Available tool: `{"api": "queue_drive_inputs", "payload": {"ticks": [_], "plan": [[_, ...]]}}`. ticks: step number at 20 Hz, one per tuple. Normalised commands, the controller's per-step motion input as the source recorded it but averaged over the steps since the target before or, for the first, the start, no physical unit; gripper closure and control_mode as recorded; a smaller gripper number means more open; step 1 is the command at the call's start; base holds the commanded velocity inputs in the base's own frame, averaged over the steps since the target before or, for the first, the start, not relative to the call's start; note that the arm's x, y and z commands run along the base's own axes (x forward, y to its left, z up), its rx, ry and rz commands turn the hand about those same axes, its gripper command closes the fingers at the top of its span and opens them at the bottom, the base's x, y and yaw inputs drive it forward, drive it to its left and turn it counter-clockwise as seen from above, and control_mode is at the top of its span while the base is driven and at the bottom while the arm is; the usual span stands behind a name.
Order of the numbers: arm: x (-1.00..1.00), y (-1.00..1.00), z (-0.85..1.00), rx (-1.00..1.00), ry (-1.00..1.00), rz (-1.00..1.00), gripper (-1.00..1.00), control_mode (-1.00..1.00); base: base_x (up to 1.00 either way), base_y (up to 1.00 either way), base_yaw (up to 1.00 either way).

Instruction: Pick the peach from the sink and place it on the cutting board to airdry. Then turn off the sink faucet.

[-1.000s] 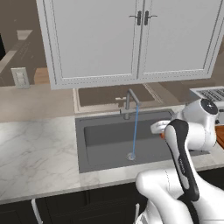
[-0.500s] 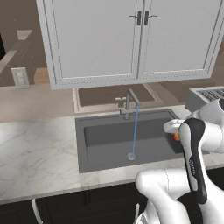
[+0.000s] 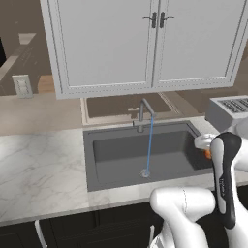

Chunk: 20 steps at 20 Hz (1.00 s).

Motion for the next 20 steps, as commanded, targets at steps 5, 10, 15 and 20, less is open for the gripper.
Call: {"api": "queue_drive_inputs", "payload": {"ticks": [5,10,15,20], "plan": [[-0.24,-0.6,0.0,0.0,0.01,0.0,1.0,-1.0,0.0,0.0,0.0],[-0.16,-0.42,0.0,0.0,0.02,-0.02,1.0,-1.0,0.0,0.0,0.0],[-0.15,-0.39,0.13,-0.06,0.0,-0.01,1.0,-1.0,0.0,0.0,0.0],[-0.07,-0.36,0.34,-0.05,0.05,-0.03,1.0,-1.0,0.0,0.0,0.0]]}}
